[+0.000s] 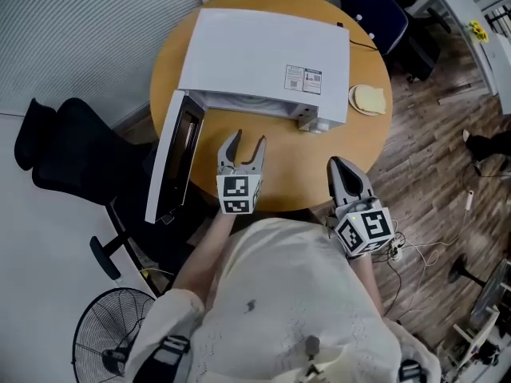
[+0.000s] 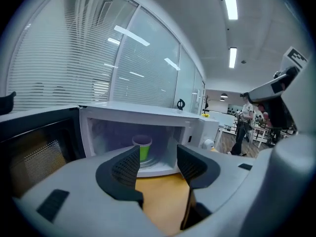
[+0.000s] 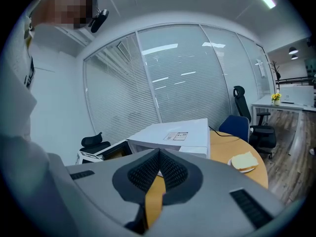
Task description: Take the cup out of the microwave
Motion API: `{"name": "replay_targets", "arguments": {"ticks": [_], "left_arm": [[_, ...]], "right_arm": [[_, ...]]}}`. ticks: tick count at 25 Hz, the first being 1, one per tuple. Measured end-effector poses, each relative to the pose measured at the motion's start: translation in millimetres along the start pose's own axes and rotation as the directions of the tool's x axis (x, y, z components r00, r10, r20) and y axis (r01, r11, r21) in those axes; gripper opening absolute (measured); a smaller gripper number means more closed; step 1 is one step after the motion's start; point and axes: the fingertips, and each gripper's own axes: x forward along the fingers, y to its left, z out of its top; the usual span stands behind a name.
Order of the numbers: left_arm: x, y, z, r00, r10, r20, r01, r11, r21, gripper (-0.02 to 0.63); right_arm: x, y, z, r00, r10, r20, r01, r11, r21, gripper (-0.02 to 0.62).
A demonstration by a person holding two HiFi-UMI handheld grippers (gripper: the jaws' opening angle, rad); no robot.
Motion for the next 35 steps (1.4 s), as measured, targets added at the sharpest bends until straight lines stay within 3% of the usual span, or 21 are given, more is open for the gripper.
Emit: {"name": "replay_targets", "arguments": {"ticks": [7, 35], "left_arm": [[39, 25, -22, 0.999, 0.018, -0.039, -0.016, 0.999, 0.042, 0.259], [163, 58, -51, 0.996, 0.030, -0.087, -0.031, 0.999, -0.014, 0.313]], "right_arm": [[15, 6, -7, 1.000, -0.019, -0.023, 0.019, 1.000, 0.006, 0.008], [23, -21, -48, 0.981, -0.158, -0.114, 0.169, 0.981, 0.097, 0.008]]}}
